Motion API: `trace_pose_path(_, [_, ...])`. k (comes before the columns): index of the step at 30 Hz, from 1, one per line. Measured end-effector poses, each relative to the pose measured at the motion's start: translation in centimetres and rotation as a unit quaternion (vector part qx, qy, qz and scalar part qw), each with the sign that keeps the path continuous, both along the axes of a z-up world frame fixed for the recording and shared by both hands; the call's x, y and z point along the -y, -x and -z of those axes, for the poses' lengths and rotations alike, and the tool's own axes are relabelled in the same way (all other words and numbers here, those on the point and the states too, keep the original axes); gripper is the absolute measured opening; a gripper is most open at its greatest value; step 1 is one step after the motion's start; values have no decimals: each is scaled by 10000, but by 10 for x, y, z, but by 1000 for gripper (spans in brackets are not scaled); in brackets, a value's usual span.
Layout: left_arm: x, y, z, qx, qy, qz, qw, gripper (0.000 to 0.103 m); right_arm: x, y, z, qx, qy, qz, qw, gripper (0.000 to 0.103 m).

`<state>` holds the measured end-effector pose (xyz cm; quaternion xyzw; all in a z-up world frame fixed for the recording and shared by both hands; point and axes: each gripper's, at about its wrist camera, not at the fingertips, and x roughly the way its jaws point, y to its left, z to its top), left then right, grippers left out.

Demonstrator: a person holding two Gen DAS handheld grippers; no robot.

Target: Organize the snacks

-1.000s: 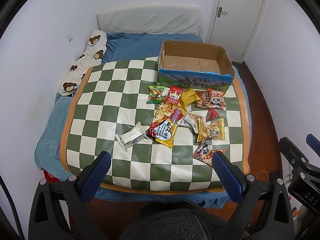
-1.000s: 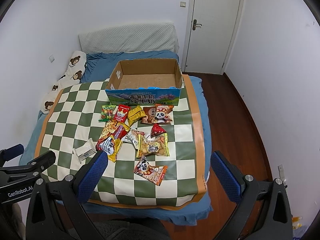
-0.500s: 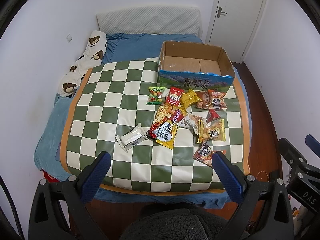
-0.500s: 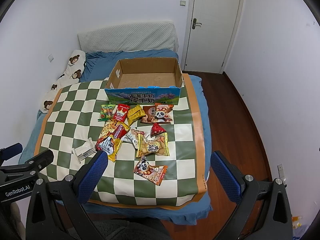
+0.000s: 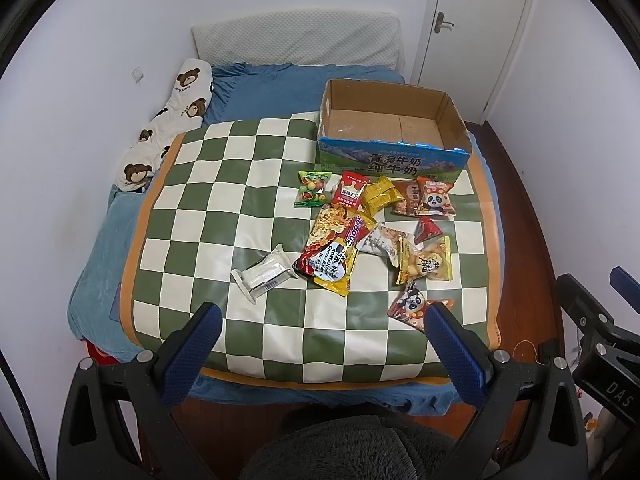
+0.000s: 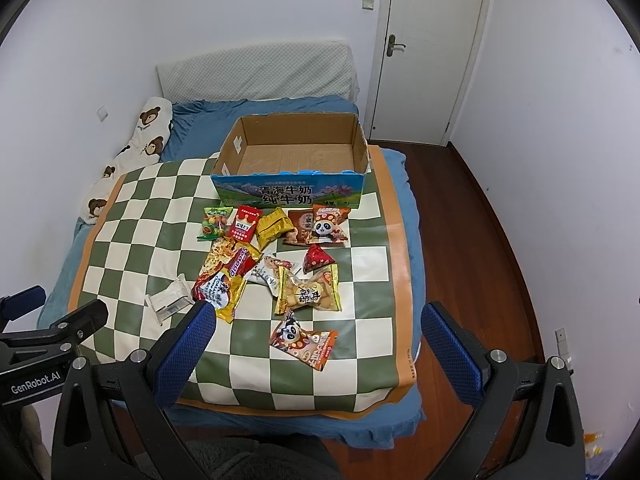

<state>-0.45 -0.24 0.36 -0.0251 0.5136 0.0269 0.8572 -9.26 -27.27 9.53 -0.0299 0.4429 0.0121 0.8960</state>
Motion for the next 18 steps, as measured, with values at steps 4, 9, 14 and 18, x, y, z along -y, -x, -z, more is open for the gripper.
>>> trace_pose_path(4, [0,0,0,-15,10,4,10000,103,0,-1,0,0,-3,8,10000,103])
trace_pose_path(9, [0,0,0,-11,14,-4,10000,103,-1,-2,1,-2,-3,14,10000,103])
trace_pose_path(14, [0,0,0,-21,11,-1,10000,103,-4,-5,6,-24,-4,10,10000,103])
trace_pose_path(18, [0,0,0,-28,15,-8,10000,103,-6,-6,7,-53,-6,9,10000,103])
